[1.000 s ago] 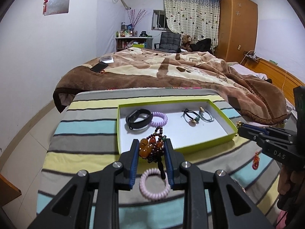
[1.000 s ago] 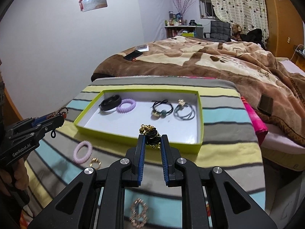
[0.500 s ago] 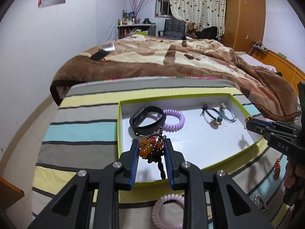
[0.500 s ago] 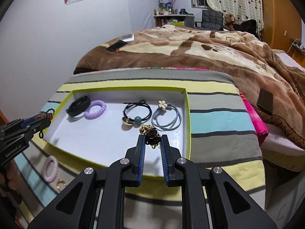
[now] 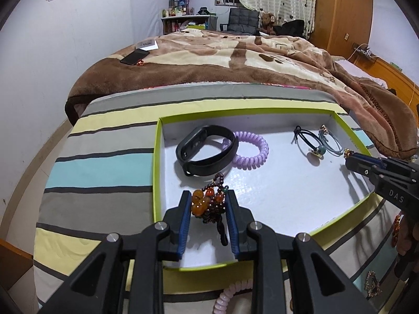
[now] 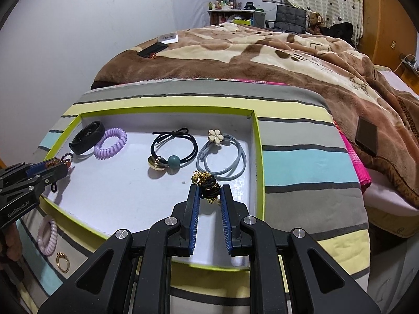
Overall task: Organize jewelry
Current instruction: 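Open both tools to drop the charm and brooch into the box, then move the left tool to the pink coil hair tie while the right tool approaches the red knotted charm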
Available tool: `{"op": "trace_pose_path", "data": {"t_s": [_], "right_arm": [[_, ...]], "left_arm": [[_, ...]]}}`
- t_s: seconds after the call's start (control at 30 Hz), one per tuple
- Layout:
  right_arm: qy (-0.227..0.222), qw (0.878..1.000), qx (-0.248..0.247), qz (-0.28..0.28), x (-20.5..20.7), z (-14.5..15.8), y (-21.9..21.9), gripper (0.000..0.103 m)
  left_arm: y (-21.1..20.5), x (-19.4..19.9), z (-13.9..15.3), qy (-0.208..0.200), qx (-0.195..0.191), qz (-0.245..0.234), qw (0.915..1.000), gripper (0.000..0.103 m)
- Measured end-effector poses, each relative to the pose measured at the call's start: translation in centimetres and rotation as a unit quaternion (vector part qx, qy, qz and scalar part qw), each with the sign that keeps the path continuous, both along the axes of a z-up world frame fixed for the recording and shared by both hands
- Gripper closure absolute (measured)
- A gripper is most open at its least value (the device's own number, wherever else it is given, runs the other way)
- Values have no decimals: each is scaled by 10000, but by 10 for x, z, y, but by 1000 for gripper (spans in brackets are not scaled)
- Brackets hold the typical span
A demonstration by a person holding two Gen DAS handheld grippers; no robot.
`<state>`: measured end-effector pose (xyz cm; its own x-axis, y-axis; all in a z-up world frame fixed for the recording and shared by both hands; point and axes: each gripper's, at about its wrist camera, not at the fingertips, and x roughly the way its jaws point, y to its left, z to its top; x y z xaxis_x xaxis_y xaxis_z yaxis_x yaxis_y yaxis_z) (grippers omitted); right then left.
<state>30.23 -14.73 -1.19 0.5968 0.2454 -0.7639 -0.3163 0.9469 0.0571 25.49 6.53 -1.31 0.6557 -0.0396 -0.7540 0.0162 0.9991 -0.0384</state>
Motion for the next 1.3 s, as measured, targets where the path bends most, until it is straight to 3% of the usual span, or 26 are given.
{"op": "trace_pose_path", "data": {"t_s": [0.17, 0.27, 0.4, 0.5, 0.83, 1.3], "right_arm": [[28, 10000, 44, 29, 1, -1, 1, 85], [-2, 10000, 68, 36, 0, 1, 0, 78], [-31, 9999, 138, 32, -4, 4, -1, 72], [-90, 9998, 197, 42, -11, 10, -3, 68], [-451, 9976, 523, 103, -61, 36, -12, 68], [-954, 9911, 898, 223, -152, 51, -31, 68]], "left_arm": [[2, 2, 0, -4, -86, -47, 10000, 75], [3, 2, 1, -20, -142, -47, 9999, 75], [7, -3, 6, -92, -283, -26, 9996, 65], [9, -11, 12, -201, -335, -6, 9992, 63], [11, -59, 34, -591, -486, 89, 9970, 63], [-11, -142, 52, -1168, -349, 45, 9925, 63]]}}
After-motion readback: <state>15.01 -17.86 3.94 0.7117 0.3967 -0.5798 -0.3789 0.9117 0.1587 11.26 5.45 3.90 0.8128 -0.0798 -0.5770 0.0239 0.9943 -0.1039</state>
